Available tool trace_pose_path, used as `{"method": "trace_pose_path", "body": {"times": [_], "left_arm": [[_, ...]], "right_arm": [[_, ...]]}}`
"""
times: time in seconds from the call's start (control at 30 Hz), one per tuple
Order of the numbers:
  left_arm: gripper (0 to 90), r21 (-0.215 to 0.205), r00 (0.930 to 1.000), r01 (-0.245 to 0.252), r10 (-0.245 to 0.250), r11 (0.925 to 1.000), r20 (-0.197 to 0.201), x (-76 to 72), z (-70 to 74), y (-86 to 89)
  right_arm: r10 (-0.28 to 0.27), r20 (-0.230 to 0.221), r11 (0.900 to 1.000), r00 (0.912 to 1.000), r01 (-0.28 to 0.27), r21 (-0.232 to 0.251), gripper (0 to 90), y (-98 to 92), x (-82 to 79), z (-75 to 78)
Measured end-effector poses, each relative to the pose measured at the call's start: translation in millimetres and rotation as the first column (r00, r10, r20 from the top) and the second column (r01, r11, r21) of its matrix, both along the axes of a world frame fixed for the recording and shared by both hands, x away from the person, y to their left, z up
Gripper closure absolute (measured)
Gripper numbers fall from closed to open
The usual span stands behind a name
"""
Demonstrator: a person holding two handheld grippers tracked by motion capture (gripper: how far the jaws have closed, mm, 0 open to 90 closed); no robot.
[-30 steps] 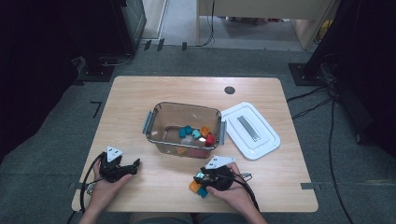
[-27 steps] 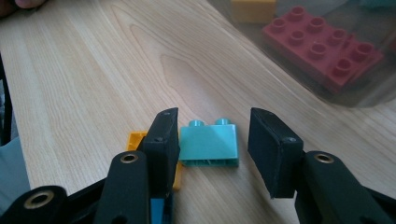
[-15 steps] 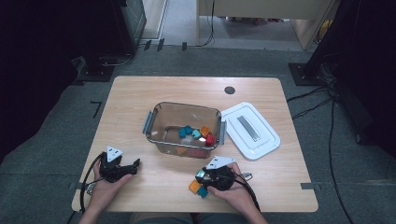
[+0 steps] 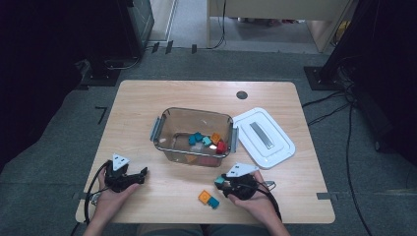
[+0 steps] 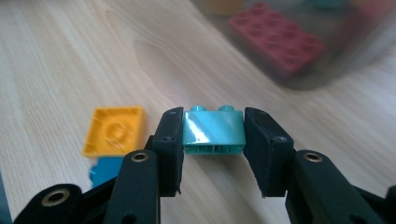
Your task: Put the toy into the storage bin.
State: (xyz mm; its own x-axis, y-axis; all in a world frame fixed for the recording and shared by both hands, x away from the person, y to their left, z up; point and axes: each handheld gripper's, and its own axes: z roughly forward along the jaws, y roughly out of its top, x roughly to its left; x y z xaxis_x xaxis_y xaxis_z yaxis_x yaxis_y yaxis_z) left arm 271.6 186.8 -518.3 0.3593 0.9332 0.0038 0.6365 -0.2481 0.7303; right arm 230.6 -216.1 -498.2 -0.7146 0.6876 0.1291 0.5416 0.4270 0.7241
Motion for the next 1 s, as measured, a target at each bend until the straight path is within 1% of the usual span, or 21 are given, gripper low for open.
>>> {"method": "trace_pose_path", "body": {"times": [0.07,0.1,0.13,0.17,0.2,0.23,0.27,0.3,0.33,0.37,0.4,0.43,0.5,0.53,0.57,0.77,0.8,0.83,0.87,0.93,1.0], "left_arm": [[13.5,0.0,1.0,0.0,0.0,1.0,0.0,0.0,0.0,0.0],[13.5,0.0,1.0,0.0,0.0,1.0,0.0,0.0,0.0,0.0],[13.5,0.0,1.0,0.0,0.0,1.0,0.0,0.0,0.0,0.0],[13.5,0.0,1.0,0.0,0.0,1.0,0.0,0.0,0.0,0.0],[13.5,0.0,1.0,0.0,0.0,1.0,0.0,0.0,0.0,0.0],[13.5,0.0,1.0,0.0,0.0,1.0,0.0,0.0,0.0,0.0],[13.5,0.0,1.0,0.0,0.0,1.0,0.0,0.0,0.0,0.0],[13.5,0.0,1.0,0.0,0.0,1.0,0.0,0.0,0.0,0.0],[13.5,0.0,1.0,0.0,0.0,1.0,0.0,0.0,0.0,0.0],[13.5,0.0,1.0,0.0,0.0,1.0,0.0,0.0,0.0,0.0],[13.5,0.0,1.0,0.0,0.0,1.0,0.0,0.0,0.0,0.0],[13.5,0.0,1.0,0.0,0.0,1.0,0.0,0.0,0.0,0.0],[13.5,0.0,1.0,0.0,0.0,1.0,0.0,0.0,0.0,0.0],[13.5,0.0,1.0,0.0,0.0,1.0,0.0,0.0,0.0,0.0],[13.5,0.0,1.0,0.0,0.0,1.0,0.0,0.0,0.0,0.0],[13.5,-0.001,1.0,-0.001,0.001,1.0,0.001,0.0,-0.1,-0.1],[13.5,-0.001,1.0,-0.001,0.001,1.0,0.001,0.0,-0.1,-0.1],[13.4,-0.001,1.0,-0.001,0.001,1.0,0.0,0.0,-0.1,-0.1],[13.5,-0.001,1.0,-0.001,0.001,1.0,0.0,0.0,-0.1,-0.1],[13.5,-0.001,1.0,0.0,0.0,1.0,0.001,0.0,-0.1,0.0],[13.5,-0.001,1.0,-0.001,0.001,1.0,0.0,0.0,-0.1,-0.1]], "right_arm": [[-0.01,-0.001,1.0,0.9999,0.01,0.002,60.4,-4.5,0.7,1.5],[-0.022,-0.005,1.0,0.9997,0.022,0.003,60.4,-10.3,1.8,3.2],[-0.033,-0.011,0.999,0.9994,0.033,0.003,60.4,-15.9,3.0,4.7],[-0.053,-0.025,0.999,0.9983,0.053,0.003,60.4,-28.1,6.5,7.6],[-0.062,-0.033,0.998,0.9975,0.063,0.003,60.4,-33.2,8.3,9.0],[-0.062,-0.033,0.998,0.9975,0.063,0.003,60.4,-33.2,8.3,9.0],[-0.083,-0.046,0.996,0.9955,0.083,0.007,60.4,-43.2,11.5,12.7],[-0.083,-0.046,0.996,0.9955,0.083,0.007,60.4,-43.2,11.5,12.7],[-0.098,-0.064,0.995,0.9931,0.099,0.013,60.4,-52.5,14.9,17.2],[-0.098,-0.064,0.995,0.9931,0.099,0.013,60.4,-52.5,14.9,17.2],[-0.11,-0.068,0.994,0.9916,0.111,0.007,60.4,-60.6,18.1,22.4],[-0.11,-0.068,0.994,0.9916,0.111,0.007,60.4,-60.6,18.1,22.4],[-0.124,-0.076,0.992,0.9894,0.123,-0.008,60.4,-70.2,22.5,31.6],[-0.124,-0.076,0.992,0.9894,0.123,-0.008,60.4,-70.2,22.5,31.6],[-0.133,-0.078,0.991,0.9881,0.131,-0.022,60.4,-76.6,26.4,40.6],[-0.144,-0.068,0.989,0.9871,0.142,-0.044,60.4,-84.6,37.4,63.3],[-0.144,-0.068,0.989,0.9871,0.142,-0.044,60.4,-84.6,37.4,63.3],[-0.145,-0.064,0.989,0.9873,0.143,-0.046,60.4,-85.5,42.3,71.4],[-0.145,-0.064,0.989,0.9873,0.143,-0.046,60.4,-85.5,42.3,71.4],[-0.146,-0.056,0.989,0.9876,0.144,-0.037,60.4,-84.4,49.0,82.8],[-0.146,-0.054,0.989,0.9879,0.144,-0.036,60.4,-83.6,50.4,85.7]]}}
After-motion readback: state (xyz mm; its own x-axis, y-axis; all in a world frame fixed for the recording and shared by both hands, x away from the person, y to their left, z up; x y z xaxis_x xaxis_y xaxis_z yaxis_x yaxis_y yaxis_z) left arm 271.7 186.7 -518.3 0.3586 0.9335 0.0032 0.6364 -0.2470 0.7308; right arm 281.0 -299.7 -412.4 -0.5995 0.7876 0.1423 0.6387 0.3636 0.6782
